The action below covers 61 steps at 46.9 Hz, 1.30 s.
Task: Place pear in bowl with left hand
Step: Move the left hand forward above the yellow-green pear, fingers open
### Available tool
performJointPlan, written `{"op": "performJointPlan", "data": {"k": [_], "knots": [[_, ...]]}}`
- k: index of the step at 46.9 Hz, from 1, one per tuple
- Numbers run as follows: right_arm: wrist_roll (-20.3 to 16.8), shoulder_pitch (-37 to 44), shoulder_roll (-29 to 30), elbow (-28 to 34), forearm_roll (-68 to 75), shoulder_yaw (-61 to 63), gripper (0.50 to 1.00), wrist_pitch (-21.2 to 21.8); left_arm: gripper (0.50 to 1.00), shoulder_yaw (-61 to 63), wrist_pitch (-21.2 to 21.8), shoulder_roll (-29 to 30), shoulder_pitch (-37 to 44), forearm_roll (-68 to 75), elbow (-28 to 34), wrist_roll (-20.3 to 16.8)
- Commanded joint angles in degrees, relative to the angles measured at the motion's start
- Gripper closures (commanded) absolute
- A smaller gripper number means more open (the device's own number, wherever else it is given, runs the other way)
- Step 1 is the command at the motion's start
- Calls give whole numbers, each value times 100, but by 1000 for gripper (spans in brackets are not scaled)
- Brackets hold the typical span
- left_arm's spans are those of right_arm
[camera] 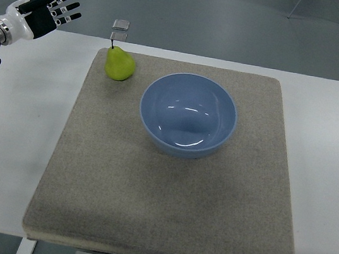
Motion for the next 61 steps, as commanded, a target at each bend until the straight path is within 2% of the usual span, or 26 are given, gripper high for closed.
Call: {"op": "performJointPlan", "data": {"k": [1,39,47,53,61], "knots": [[0,0,0,0,-8,-4,576,0,504,0,0,-10,-1,0,1,0],[0,0,0,0,1,5,576,0,504,-44,0,-19,-97,465,-121,0],[0,0,0,0,-7,-4,576,0,504,-677,0,-63,-53,439,-244,18],[0,0,0,0,1,-4,576,0,504,-668,0,-63,-1,465,-490,105],[0,0,0,0,1,5,576,0,504,-633,0,-55,-18,527,-526,132]]}}
